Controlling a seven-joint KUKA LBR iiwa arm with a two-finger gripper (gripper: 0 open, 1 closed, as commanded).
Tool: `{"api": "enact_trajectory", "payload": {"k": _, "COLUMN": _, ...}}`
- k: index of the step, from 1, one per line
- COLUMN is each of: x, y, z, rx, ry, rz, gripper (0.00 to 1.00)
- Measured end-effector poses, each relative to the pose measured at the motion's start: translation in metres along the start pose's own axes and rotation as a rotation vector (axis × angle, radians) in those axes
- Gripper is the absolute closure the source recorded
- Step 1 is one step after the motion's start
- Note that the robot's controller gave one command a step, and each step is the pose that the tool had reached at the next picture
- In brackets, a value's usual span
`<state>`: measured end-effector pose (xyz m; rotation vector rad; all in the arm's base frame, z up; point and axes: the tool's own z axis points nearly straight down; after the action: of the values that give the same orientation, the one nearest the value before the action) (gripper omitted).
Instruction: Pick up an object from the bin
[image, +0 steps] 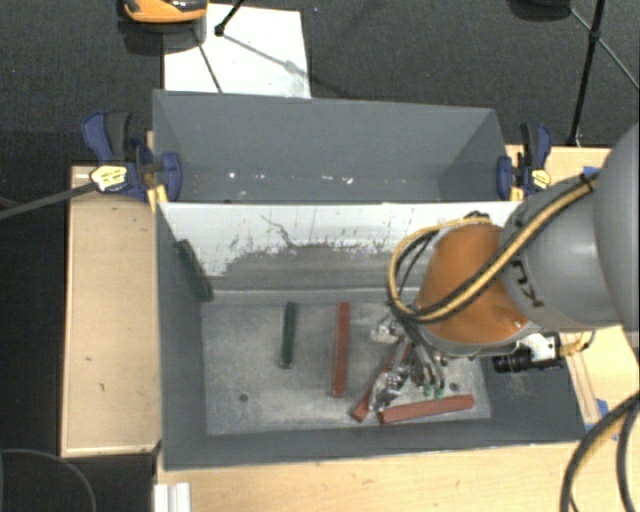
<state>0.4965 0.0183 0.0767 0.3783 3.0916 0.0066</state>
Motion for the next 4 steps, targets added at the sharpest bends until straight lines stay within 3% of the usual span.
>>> {"api": "enact_trajectory", "payload": {"k": 1, "x": 0.000, "y": 0.000, "z": 0.000, "rx": 0.000, "ry": 0.001, "rz": 0.001, "gripper": 0.00}}
{"api": "enact_trajectory", "payload": {"k": 2, "x": -0.043, "y": -0.049, "z": -0.001, "rx": 0.001, "ry": 0.010, "rz": -0.043, "gripper": 1.00}}
{"api": "enact_trajectory", "payload": {"k": 3, "x": -0.044, "y": -0.050, "z": -0.001, "rx": 0.003, "ry": 0.003, "rz": -0.039, "gripper": 0.00}}
{"api": "enact_trajectory", "payload": {"k": 4, "x": -0.044, "y": -0.050, "z": -0.001, "rx": 0.003, "ry": 0.005, "rz": -0.039, "gripper": 0.00}}
